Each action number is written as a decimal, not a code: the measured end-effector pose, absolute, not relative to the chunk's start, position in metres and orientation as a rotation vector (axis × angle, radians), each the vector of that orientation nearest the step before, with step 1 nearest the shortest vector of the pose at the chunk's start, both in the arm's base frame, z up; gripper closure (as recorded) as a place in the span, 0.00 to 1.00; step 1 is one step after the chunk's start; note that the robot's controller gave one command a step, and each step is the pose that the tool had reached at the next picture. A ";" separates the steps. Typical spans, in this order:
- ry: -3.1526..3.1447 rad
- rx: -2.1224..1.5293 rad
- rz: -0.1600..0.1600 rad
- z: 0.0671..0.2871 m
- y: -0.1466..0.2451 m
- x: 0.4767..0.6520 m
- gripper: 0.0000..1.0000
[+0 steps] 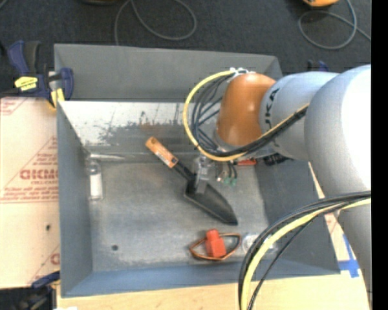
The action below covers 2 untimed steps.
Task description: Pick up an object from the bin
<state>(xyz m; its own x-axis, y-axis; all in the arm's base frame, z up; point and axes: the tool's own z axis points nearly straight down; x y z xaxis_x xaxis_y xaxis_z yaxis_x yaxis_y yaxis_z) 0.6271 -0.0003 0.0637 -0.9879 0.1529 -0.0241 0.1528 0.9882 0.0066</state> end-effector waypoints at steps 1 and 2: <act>3.108 0.281 0.004 0.065 -0.003 0.626 1.00; 3.112 0.309 0.002 0.070 -0.004 0.624 1.00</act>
Offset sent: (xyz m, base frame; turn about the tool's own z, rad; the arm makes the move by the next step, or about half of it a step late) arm 0.0000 -0.0001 0.1269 0.0000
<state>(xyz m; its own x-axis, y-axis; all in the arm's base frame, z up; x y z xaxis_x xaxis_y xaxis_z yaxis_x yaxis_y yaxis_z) 0.6242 -0.0040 0.0700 -0.9804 0.1965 -0.0141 0.1965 0.9805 0.0027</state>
